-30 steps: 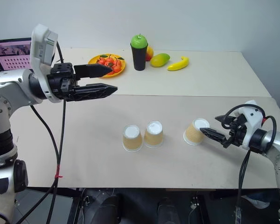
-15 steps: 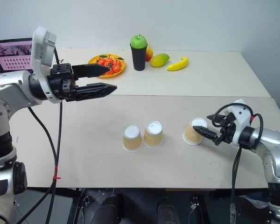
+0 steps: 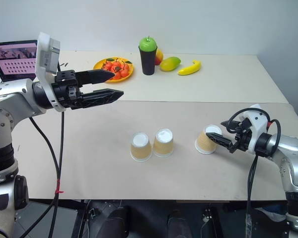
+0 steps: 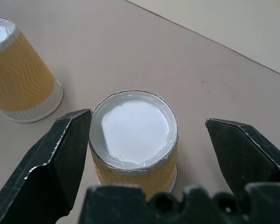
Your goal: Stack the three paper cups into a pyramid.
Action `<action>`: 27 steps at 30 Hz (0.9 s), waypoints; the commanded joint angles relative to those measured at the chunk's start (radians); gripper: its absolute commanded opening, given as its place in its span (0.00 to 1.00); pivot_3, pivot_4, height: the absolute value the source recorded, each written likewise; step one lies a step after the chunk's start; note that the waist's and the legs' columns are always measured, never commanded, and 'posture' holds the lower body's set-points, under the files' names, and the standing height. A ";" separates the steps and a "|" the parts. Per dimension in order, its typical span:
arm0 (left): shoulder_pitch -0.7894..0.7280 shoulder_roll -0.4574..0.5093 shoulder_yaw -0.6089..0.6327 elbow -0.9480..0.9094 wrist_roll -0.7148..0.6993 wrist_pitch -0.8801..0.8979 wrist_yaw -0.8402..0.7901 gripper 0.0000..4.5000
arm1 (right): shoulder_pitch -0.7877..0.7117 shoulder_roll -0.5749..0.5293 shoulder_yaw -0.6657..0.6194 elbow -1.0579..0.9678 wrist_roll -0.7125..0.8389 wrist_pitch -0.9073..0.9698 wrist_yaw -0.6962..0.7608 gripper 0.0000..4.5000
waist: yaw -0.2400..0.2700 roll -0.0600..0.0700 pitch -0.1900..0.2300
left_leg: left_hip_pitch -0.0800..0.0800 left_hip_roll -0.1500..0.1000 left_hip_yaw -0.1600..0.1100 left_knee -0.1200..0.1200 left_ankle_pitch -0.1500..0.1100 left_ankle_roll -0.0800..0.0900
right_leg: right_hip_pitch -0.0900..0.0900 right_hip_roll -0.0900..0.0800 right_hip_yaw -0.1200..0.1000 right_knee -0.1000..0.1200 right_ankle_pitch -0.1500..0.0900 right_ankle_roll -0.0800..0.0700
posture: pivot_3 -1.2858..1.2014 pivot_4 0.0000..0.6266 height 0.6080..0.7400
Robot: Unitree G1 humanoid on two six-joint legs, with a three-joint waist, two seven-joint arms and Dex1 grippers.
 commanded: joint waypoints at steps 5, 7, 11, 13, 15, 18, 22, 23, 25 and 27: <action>-0.004 -0.006 0.001 -0.017 0.019 -0.037 0.000 0.99 | -0.039 -0.013 -0.035 -0.010 0.025 0.013 -0.004 1.00 | -0.001 0.000 0.000 | 0.000 0.000 0.000 0.000 0.000 0.000 | 0.000 0.000 0.000 0.000 0.000 0.000 | 0.52 0.24 0.96; -0.001 -0.008 0.001 -0.015 0.023 -0.040 -0.001 0.99 | -0.042 -0.012 -0.033 -0.010 0.025 0.016 -0.005 1.00 | 0.000 0.000 0.000 | 0.000 0.000 0.000 0.000 0.000 0.000 | 0.000 0.000 0.000 0.000 0.000 0.000 | 0.52 0.24 0.96; 0.006 -0.012 0.001 -0.018 0.025 -0.045 0.000 0.99 | -0.069 -0.004 -0.044 -0.008 0.050 0.037 -0.013 1.00 | 0.002 0.000 0.000 | 0.000 0.000 0.000 0.000 0.000 0.000 | 0.000 0.000 0.000 0.000 0.000 0.000 | 0.52 0.24 0.96; 0.009 -0.013 0.000 -0.020 0.025 -0.046 0.000 0.99 | -0.068 -0.010 -0.036 -0.010 0.043 0.034 -0.007 1.00 | 0.002 0.000 0.000 | 0.000 0.000 0.000 0.000 0.000 0.000 | 0.000 0.000 0.000 0.000 0.000 0.000 | 0.52 0.24 0.96; 0.008 -0.013 0.002 -0.017 0.025 -0.048 0.002 0.99 | -0.053 -0.012 -0.028 -0.013 0.037 0.033 0.003 1.00 | 0.002 0.000 0.000 | 0.000 0.000 0.000 0.000 0.000 0.000 | 0.000 0.000 0.000 0.000 0.000 0.000 | 0.52 0.24 0.96; 0.009 -0.012 0.002 -0.017 0.028 -0.049 0.003 0.99 | -0.034 -0.006 -0.024 -0.022 0.036 0.033 0.008 1.00 | 0.003 0.000 0.000 | 0.000 0.000 0.000 0.000 0.000 0.000 | 0.000 0.000 0.000 0.000 0.000 0.000 | 0.52 0.24 0.96; 0.009 -0.014 0.003 -0.017 0.030 -0.048 0.004 0.99 | -0.007 -0.003 -0.018 -0.031 0.032 0.029 0.008 1.00 | 0.004 0.000 0.000 | 0.000 0.000 0.000 0.000 0.000 0.000 | 0.000 0.000 0.000 0.000 0.000 0.000 | 0.52 0.24 0.96; 0.009 -0.014 0.002 -0.017 0.033 -0.049 0.003 0.99 | -0.002 -0.003 -0.017 -0.031 0.031 0.027 0.008 1.00 | 0.004 0.000 0.000 | 0.000 0.000 0.000 0.000 0.000 0.000 | 0.000 0.000 0.000 0.000 0.000 0.000 | 0.52 0.24 0.96; 0.007 -0.015 0.002 -0.015 0.035 -0.050 0.002 0.99 | 0.007 -0.002 -0.013 -0.031 0.028 0.025 0.009 1.00 | 0.004 0.000 0.000 | 0.000 0.000 0.000 0.000 0.000 0.000 | 0.000 0.000 0.000 0.000 0.000 0.000 | 0.52 0.24 0.96; 0.005 -0.017 0.000 -0.013 0.037 -0.051 0.002 0.99 | 0.016 -0.002 -0.005 -0.029 0.021 0.019 0.009 1.00 | 0.004 0.000 0.000 | 0.000 0.000 0.000 0.000 0.000 0.000 | 0.000 0.000 0.000 0.000 0.000 0.000 | 0.52 0.24 0.96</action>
